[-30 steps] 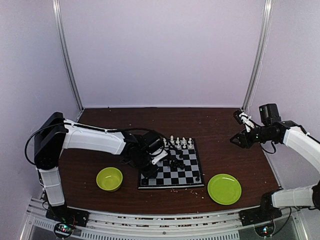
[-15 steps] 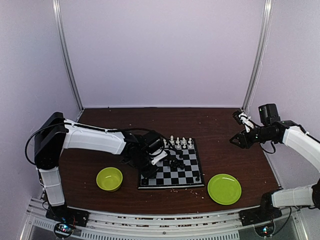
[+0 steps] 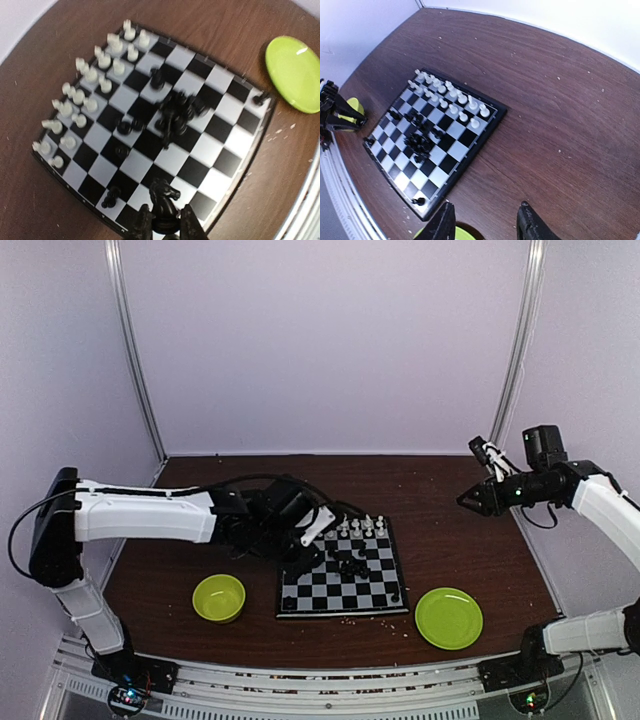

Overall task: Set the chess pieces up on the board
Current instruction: Pick up the knight from the chessboard, then pass from the left arm to the right

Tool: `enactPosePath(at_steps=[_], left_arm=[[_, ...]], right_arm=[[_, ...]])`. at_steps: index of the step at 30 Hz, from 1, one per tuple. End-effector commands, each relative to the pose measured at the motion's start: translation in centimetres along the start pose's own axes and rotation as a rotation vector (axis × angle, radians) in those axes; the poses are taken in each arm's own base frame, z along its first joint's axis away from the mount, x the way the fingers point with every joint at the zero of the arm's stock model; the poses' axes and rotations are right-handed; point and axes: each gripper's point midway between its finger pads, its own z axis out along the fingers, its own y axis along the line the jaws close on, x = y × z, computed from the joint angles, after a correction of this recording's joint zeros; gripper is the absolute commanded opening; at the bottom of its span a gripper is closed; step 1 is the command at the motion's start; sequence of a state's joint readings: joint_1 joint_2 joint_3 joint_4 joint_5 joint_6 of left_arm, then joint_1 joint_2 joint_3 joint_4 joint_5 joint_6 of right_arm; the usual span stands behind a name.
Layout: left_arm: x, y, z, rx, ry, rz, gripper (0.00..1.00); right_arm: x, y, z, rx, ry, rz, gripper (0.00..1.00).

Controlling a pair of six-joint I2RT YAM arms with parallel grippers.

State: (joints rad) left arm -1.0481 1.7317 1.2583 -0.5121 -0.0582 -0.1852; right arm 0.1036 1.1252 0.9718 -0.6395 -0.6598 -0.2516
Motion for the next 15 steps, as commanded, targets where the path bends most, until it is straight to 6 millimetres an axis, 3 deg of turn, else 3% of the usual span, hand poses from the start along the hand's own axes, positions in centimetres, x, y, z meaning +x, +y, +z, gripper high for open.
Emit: enactPosePath(at_steps=[1, 7, 15], left_arm=[[-8.2, -2.6, -6.2, 0.003, -0.405, 0.06, 0.09], [-12.3, -4.4, -9.4, -0.019, -0.575, 0.103, 0.1], [-13.9, -5.6, -9.6, -0.042, -0.595, 0.126, 0.11]], right_arm=[[-2.8, 4.4, -0.4, -0.193, 0.067, 0.102, 0.42], [-4.2, 11.8, 1.3, -0.51, 0.154, 0.115, 0.43], [-4.5, 17.2, 3.6, -0.671, 0.279, 0.101, 0.42]])
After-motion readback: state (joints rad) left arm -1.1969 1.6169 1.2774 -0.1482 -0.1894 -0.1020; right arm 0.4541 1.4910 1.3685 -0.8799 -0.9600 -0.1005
